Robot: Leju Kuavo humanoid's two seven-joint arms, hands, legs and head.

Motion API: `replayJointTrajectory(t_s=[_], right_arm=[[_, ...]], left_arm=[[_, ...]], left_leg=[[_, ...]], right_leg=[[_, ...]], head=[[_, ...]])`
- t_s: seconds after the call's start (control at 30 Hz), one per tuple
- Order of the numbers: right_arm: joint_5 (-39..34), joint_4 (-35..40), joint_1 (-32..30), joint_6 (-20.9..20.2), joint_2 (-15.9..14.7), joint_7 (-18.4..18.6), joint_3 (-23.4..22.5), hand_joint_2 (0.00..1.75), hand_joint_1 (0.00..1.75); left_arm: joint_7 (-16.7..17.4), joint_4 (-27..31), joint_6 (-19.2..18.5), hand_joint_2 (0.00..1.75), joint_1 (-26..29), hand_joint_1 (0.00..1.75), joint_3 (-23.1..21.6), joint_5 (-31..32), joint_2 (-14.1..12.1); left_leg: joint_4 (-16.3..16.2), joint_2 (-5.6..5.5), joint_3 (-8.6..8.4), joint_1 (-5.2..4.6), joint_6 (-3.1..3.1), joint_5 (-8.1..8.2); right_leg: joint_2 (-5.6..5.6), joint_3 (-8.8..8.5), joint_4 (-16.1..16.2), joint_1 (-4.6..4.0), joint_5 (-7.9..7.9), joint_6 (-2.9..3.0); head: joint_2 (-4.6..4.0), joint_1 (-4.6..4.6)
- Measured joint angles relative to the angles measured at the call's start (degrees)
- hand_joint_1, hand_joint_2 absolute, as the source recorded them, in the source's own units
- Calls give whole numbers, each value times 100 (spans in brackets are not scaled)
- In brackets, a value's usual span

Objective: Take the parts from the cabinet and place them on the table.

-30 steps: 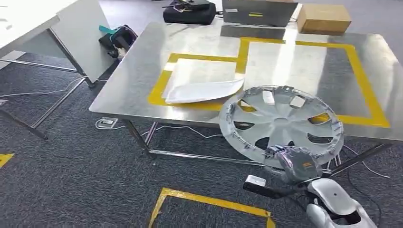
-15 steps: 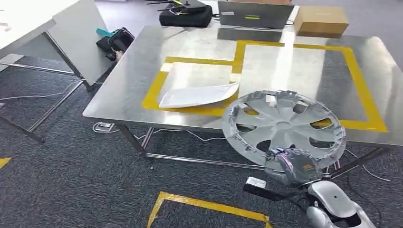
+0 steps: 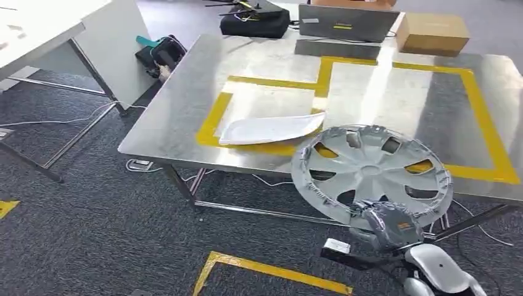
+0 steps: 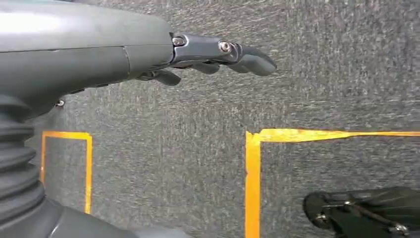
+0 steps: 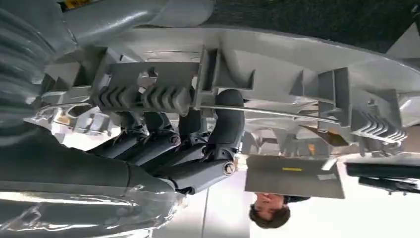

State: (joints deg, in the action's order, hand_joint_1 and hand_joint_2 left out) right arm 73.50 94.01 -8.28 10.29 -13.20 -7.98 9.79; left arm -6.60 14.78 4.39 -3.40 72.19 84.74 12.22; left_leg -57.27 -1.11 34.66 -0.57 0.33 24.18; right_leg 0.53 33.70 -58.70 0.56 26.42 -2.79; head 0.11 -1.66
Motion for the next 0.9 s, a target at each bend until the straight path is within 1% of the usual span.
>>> replayJointTrajectory(t_s=[0.07, 0.1, 0.13, 0.17, 0.2, 0.23, 0.27, 0.3, 0.33, 0.37, 0.4, 0.43, 0.47, 0.5, 0.57, 0.6, 0.63, 0.67, 0.7, 0.73, 0.77, 0.8, 0.83, 0.87, 0.9], right_arm=[[-4, 0, -34, 2, 0, 0, -20, 175, 175], [-4, 2, -42, 2, 0, 0, -39, 175, 175], [-7, 22, -46, 7, 0, 2, -52, 175, 175], [-7, 37, -45, 9, 0, 9, -66, 175, 175], [-13, 42, -48, 13, 0, 9, -72, 175, 175], [-13, 42, -60, 13, 0, 9, -81, 175, 175], [-13, 42, -77, 13, 0, 9, -87, 175, 175], [-13, 42, -85, 13, 0, 9, -87, 175, 175], [-13, 42, -88, 11, 0, 9, -87, 175, 175], [-13, 42, -88, 9, 0, 9, -90, 175, 175], [-13, 42, -88, 7, 0, 9, -90, 175, 175], [-13, 42, -88, 2, 0, 11, -90, 175, 175], [-17, 42, -88, -4, 0, 15, -94, 175, 175], [-20, 42, -89, -9, 0, 31, -109, 175, 175], [-24, 42, -89, -11, 0, 37, -118, 175, 175], [-26, 42, -88, -11, 0, 44, -125, 175, 175], [-28, 42, -94, -13, 0, 44, -138, 175, 175], [-35, 42, -85, -24, 0, 48, -146, 175, 175], [-48, 31, -75, -41, -2, 63, -157, 175, 175], [-50, 15, -68, -55, -2, 72, -170, 175, 175], [-57, -15, -54, -68, -2, 79, -194, 175, 175], [-66, -57, -27, -81, 0, 92, -208, 175, 175], [-63, -114, 44, -94, 0, 109, -216, 175, 175], [-59, -233, 161, -116, 4, 133, -231, 175, 175], [-37, -330, 279, -136, 9, 168, -240, 175, 175]], left_arm=[[-4, 0, 0, 175, 6, 0, 0, 0, 2], [-11, 0, 0, 175, 2, 0, 0, 0, 2], [-15, 0, 0, 175, 1, 0, 0, 0, 0], [-26, 0, 2, 175, -1, 0, 0, 0, 0], [-31, 0, 2, 175, -1, 0, 0, 0, 0], [-31, 0, 2, 175, 1, 0, 0, 0, 2], [-37, 0, 2, 175, 10, 0, 0, 2, 9], [-42, 0, 2, 175, 14, 0, 0, 0, 13], [-46, 0, 2, 175, 16, 0, 2, 0, 13], [-46, 0, 2, 175, 11, 0, 2, 2, 13], [-46, 0, 2, 175, 6, 0, 2, 2, 13], [-46, 0, 2, 175, 0, 0, 2, 2, 13], [-46, 0, 2, 175, -9, 0, 2, 2, 15], [-46, 0, 2, 175, -24, 0, 2, 2, 20], [-46, 0, 4, 175, -9, 0, 2, 2, 28], [-46, 0, 4, 175, -5, 0, 2, 2, 31], [-44, 0, 9, 175, -3, 0, 9, 2, 26], [-44, 0, 22, 175, -10, 0, 9, 2, 22], [-44, 0, 20, 175, -19, 0, 11, 2, 22], [-44, 0, 20, 175, -18, 0, 11, 2, 24], [-44, 0, 20, 175, -16, 0, 11, 2, 24], [-44, 0, 20, 175, -13, 0, 11, 4, 22], [-44, 0, 15, 175, -8, 0, 11, 7, 15], [-46, 0, 2, 175, -10, 0, 13, 7, 7], [-48, 0, -4, 175, -16, 0, 13, 9, 4]], left_leg=[[19, 0, -9, 25, -43, -11], [3, 2, -2, 31, -76, 21], [-94, 22, 34, 32, -120, 97], [-400, 29, 176, 38, -153, 288], [-874, 36, 409, 57, -177, 522], [-1345, 38, 650, 63, -192, 711], [-1733, 38, 860, 65, -200, 815], [-1805, 38, 920, 67, -199, 773], [-1657, 39, 863, 68, -192, 610], [-1285, 39, 686, 69, -177, 355], [-838, 41, 458, 68, -159, 123], [-323, 56, 181, 68, -136, -76], [-50, 65, 34, 48, -132, -2], [-44, 47, 46, 58, -95, 13], [-42, 38, 53, 24, -32, 33], [-5, 39, 34, 38, 17, 15], [22, 40, 4, 61, 45, 4], [23, 38, -12, 62, 83, 24], [22, 37, -24, 57, 111, 37], [22, 37, -37, 47, 130, 51], [21, 37, -49, 36, 146, 69], [21, 36, -69, 32, 151, 84], [21, 33, -99, 31, 147, 105], [21, 32, -141, 30, 140, 130], [21, 31, -189, 30, 130, 156]], right_leg=[[6, 11, -14, -32, 1, 66], [2, -8, 14, 4, -20, 110], [-3, -20, 17, 10, -15, 136], [-12, -25, 17, 13, -7, 184], [-15, -25, 17, 12, -1, 195], [-19, -24, 17, 11, 4, 202], [-21, -26, 17, 11, 10, 208], [-20, -33, 17, 11, 14, 208], [-14, -44, 17, 11, 19, 206], [-8, -64, 17, 12, 33, 191], [-5, -89, 17, 16, 45, 178], [-4, -119, 17, 20, 68, 150], [2, -113, -12, -31, 106, 101], [5, -106, 6, -29, 111, 72], [3, -135, 60, -3, 102, 11], [3, -155, 75, -1, 116, -36], [-8, -102, 7, 8, 157, -55], [-17, 4, -223, 4, 298, -63], [-13, 223, -657, 5, 502, -69], [-13, 494, -1176, 4, 705, -81], [-12, 748, -1608, 1, 826, -94], [-13, 891, -1791, 2, 808, -99], [-14, 895, -1699, 2, 656, -99], [-15, 757, -1338, 2, 382, -91], [-15, 538, -844, 3, 90, -76]], head=[[0, -7], [0, -7], [0, -4], [0, 35], [0, 35], [0, 35], [0, 35], [0, 35], [0, 37], [0, 35], [0, 37], [0, 37], [0, 44], [0, 27], [0, 22], [0, 30], [0, 19], [0, -20], [0, -44], [0, -42], [0, -44], [0, -46], [0, -42], [0, -46], [0, -44]])
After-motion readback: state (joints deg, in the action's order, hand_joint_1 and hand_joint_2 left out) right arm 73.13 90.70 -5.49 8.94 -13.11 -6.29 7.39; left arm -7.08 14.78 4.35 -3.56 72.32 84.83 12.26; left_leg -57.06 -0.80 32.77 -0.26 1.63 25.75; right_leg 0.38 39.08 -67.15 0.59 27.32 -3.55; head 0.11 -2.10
